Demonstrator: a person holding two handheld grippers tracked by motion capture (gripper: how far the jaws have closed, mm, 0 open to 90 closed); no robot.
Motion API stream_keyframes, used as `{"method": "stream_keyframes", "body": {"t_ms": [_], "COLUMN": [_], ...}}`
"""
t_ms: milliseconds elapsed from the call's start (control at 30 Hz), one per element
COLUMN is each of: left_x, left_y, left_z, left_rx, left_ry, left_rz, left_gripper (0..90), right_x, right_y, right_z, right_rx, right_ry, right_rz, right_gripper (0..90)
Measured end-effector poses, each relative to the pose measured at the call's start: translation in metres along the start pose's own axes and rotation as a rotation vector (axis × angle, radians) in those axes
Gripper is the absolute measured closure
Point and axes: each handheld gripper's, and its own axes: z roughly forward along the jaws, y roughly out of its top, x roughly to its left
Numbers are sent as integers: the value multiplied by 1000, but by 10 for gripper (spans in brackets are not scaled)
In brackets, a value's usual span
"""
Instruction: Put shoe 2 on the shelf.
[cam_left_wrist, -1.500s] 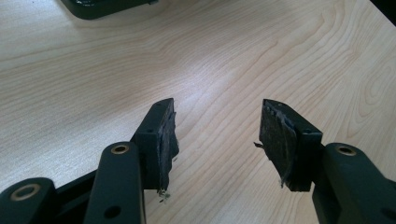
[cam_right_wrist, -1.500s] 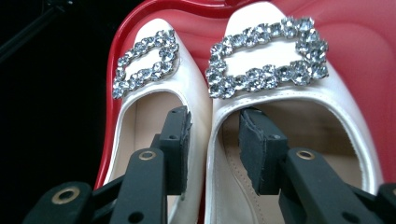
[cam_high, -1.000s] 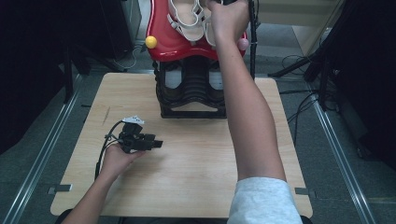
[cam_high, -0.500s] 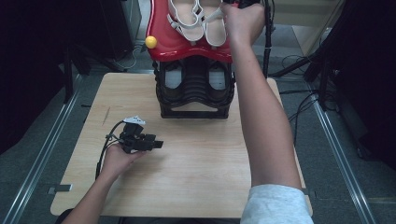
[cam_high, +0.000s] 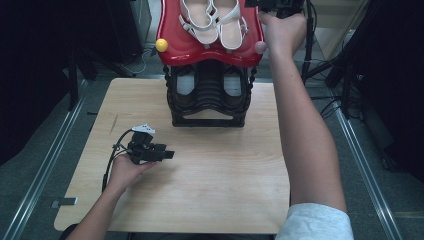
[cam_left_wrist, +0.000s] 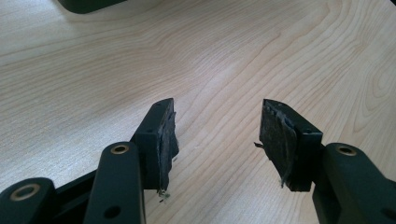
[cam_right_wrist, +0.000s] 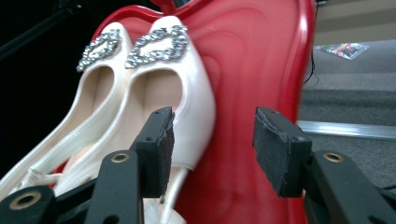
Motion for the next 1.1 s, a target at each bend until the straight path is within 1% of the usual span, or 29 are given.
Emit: {"method": "stream_keyframes", "body": {"t_ms": [67,200,267,333,400,467,733,833,933,1100], "left_x": [-1,0,0,0,0,0,1,1,0,0], "left_y": [0,0,0,0,0,0,0,0,0,0], "left_z": [0,1,1,1,1,1,0,0,0,1], "left_rx": [-2,2,2,1,3,3,4,7,6,4], "left_ry": [0,-2,-1,-1,1,-1,4,0,1,3], "left_rz": [-1,-1,0,1,2,3,5,3,10,5], "left_gripper": [458,458,458,458,458,458,457,456,456,456], "right_x": [-7,-18,-26,-32,-37,-42,-64,-74,-82,-93], "right_y": [-2,-8,-13,-17,-21,-25,-41,-52,-63,-85], "right_z": [-3,-7,-10,-11,-12,-13,-21,-22,-23,-23], "right_rx": [1,5,1,1,1,1,-5,-4,5,18], "right_ry": [-1,-7,0,8,-3,-4,-23,-44,-38,-37], "right_rz": [9,12,25,35,30,34,23,13,27,31], "right_gripper": [484,470,469,469,467,465,457,453,453,454]}}
